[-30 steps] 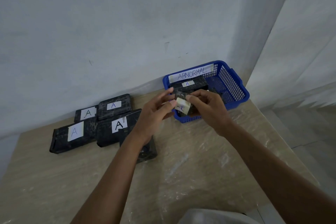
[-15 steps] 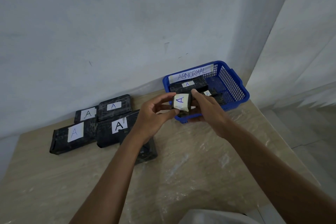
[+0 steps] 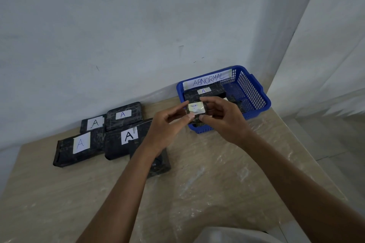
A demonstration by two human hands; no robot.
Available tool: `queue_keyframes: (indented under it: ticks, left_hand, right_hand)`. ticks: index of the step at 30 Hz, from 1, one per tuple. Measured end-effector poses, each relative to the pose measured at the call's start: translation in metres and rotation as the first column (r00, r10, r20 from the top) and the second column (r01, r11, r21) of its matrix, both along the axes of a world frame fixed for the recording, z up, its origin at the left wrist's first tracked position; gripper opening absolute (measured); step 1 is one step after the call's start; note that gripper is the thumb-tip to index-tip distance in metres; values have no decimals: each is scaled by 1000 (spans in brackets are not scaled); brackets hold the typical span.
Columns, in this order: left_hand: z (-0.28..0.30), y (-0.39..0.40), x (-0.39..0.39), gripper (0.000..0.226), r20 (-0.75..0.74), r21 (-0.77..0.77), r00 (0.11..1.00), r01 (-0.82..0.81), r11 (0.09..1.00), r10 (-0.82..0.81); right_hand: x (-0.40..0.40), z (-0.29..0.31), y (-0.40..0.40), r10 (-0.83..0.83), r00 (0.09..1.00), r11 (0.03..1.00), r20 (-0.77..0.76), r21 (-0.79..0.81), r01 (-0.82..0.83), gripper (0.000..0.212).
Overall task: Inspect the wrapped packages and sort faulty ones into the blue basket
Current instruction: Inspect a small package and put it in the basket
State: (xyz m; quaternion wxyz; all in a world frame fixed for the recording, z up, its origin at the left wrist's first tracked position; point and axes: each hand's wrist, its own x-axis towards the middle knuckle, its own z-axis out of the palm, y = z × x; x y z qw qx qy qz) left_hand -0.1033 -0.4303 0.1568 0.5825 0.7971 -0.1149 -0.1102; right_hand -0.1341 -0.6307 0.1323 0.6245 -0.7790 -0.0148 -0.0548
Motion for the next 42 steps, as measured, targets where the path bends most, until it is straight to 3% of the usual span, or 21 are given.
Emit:
queue_keyframes:
  ticks: [10, 16, 19, 22, 27, 31, 37, 39, 42]
  left_hand:
    - [-2, -8, 2, 38, 34, 61, 999, 6, 998, -8]
    - [-8, -35, 7, 32, -76, 30, 994, 77, 997, -74]
    - [-13, -58, 12, 27, -160, -44, 981, 102, 994, -108]
    - [-20, -86, 17, 30, -215, -59, 959, 178, 982, -186]
    - [-36, -137, 25, 32, -259, -67, 935, 234, 970, -243]
    - [-50, -168, 36, 31, -319, -81, 917, 227, 971, -241]
    - [-71, -193, 58, 34, -412, -69, 891, 179, 981, -191]
    - [-83, -195, 64, 36, -336, 27, 930, 166, 986, -147]
    - [-110, -191, 66, 49, -78, 347, 991, 132, 928, -112]
  right_hand:
    - [-4, -5, -9, 58, 997, 995, -49, 90, -53, 32]
    - [-6, -10, -32, -83, 996, 996, -36, -23, 82, 23]
    - [-11, -11, -57, -48, 992, 989, -113, 137, 63, 19]
    - [-14, -14, -88, 37, 962, 950, -271, 309, 50, 35]
    - [-13, -25, -137, 104, 925, 934, -367, 354, 35, 48]
    - [-4, -39, -166, 28, 934, 969, -357, 239, 62, 48]
    - [20, -56, -190, -2, 959, 997, -284, -74, -20, 60]
    - [29, -67, -194, -44, 968, 985, -247, -173, 1, 62]
    - [45, -80, -199, -162, 960, 968, -227, -223, 110, 61]
